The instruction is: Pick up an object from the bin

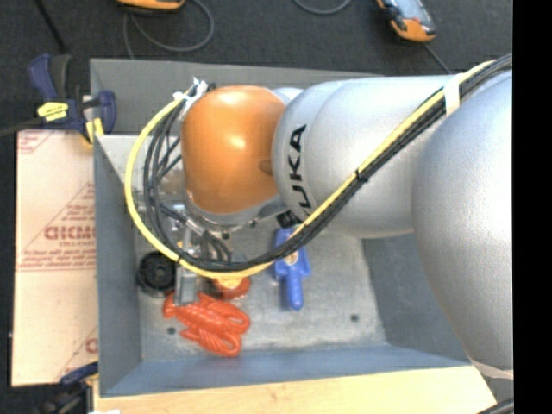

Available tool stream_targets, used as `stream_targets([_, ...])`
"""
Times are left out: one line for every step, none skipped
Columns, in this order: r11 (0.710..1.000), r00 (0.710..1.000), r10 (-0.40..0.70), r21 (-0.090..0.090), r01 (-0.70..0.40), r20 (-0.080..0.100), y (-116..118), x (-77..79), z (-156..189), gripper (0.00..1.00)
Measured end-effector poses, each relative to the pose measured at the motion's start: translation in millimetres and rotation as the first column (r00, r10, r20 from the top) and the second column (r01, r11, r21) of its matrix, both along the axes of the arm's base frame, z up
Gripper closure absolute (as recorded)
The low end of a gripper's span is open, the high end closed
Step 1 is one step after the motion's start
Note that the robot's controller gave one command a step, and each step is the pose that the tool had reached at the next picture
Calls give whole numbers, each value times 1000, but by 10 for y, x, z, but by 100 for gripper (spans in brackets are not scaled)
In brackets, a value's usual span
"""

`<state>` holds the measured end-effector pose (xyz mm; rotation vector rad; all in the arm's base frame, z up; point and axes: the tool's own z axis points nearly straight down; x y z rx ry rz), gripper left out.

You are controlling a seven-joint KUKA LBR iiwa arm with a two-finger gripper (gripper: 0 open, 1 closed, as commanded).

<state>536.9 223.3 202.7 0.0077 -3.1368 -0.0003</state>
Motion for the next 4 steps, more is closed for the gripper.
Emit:
stream_targets([1000,1000,-5,2,5,7,-14,17,49,0])
stream_targets([994,994,-113,3,113,10,1,332,-604,0])
stream_targets([978,978,-206,1,206,5,-57,393,-877,0])
stream_targets([884,884,-467,2,467,7,51,557,-736,0])
